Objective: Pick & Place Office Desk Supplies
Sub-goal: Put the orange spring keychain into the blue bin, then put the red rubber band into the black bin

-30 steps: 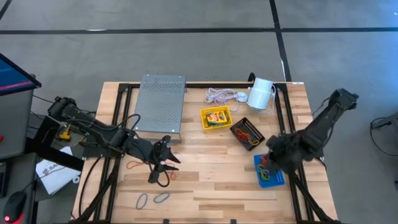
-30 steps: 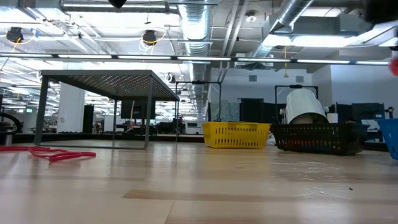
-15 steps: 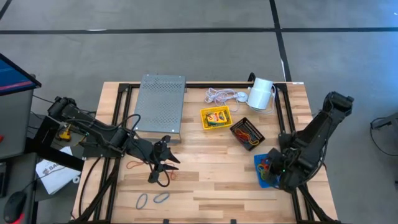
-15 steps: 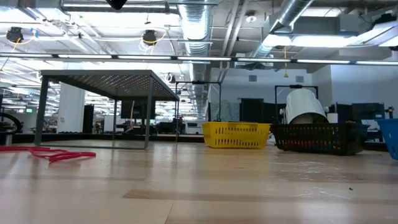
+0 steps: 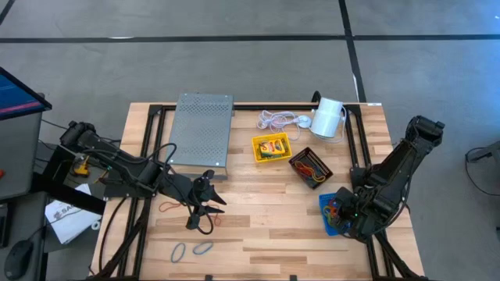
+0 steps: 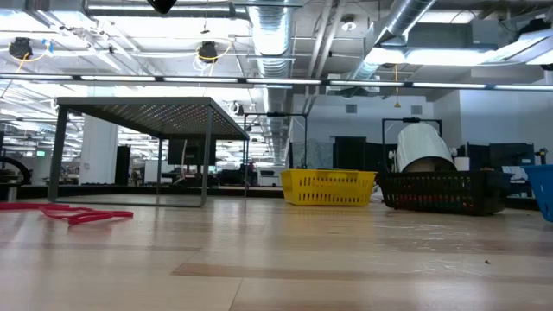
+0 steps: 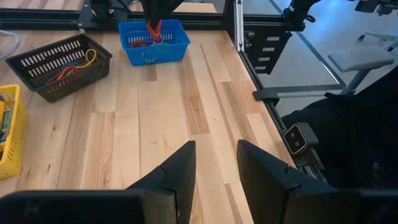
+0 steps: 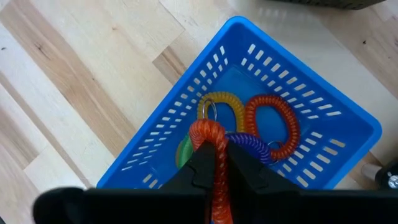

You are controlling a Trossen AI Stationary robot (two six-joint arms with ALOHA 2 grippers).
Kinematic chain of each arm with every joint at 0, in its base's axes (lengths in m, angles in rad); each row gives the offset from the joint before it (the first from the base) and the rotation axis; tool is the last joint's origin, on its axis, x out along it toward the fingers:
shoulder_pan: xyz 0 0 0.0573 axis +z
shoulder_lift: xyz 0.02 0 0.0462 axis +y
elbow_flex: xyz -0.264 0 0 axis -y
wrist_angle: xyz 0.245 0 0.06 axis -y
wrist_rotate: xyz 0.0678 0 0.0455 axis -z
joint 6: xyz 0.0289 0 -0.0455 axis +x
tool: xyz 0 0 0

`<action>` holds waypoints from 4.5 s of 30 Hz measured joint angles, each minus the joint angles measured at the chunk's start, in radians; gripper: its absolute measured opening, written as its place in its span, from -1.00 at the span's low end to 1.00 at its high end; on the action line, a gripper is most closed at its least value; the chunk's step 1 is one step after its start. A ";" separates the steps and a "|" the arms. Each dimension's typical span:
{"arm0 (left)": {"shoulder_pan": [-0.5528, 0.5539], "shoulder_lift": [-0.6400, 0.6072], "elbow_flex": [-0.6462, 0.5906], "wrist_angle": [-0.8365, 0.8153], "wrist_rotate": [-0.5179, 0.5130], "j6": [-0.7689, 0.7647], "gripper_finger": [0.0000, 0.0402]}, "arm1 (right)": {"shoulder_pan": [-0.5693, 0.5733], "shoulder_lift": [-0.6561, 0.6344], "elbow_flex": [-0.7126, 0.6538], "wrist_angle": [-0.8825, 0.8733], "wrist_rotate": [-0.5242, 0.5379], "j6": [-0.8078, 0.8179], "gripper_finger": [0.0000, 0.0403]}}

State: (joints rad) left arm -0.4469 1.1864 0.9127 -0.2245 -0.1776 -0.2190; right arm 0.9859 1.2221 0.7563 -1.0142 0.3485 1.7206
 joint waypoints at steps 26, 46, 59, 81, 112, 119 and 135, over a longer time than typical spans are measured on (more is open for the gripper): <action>-0.018 0.029 0.001 -0.046 0.109 -0.048 -0.44 | -0.004 -0.023 0.004 -0.010 0.019 0.017 0.31; -0.021 0.368 0.017 -0.267 0.078 0.002 -0.44 | -0.172 -0.039 0.082 0.122 0.019 -0.399 0.26; -0.025 0.530 0.018 -0.296 0.134 0.050 -0.44 | -0.273 -0.039 0.082 0.155 0.019 -0.550 0.26; -0.023 0.551 0.018 -0.282 0.063 0.046 -0.44 | -0.335 0.064 0.082 0.328 0.012 -0.737 0.26; 0.010 0.536 0.004 -0.263 0.094 0.020 -1.00 | -0.334 0.074 0.082 0.432 0.014 -0.812 0.26; -0.029 0.409 0.015 -0.274 0.052 0.011 -1.00 | -0.370 0.074 0.082 0.469 0.019 -0.813 0.26; -0.046 0.160 0.017 -0.005 -0.259 -0.048 -1.00 | -0.567 0.074 0.082 0.970 0.062 -1.231 0.27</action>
State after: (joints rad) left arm -0.4929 1.3460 0.9298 -0.2299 -0.4361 -0.2668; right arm 0.4192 1.2957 0.8383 -0.0445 0.4106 0.4898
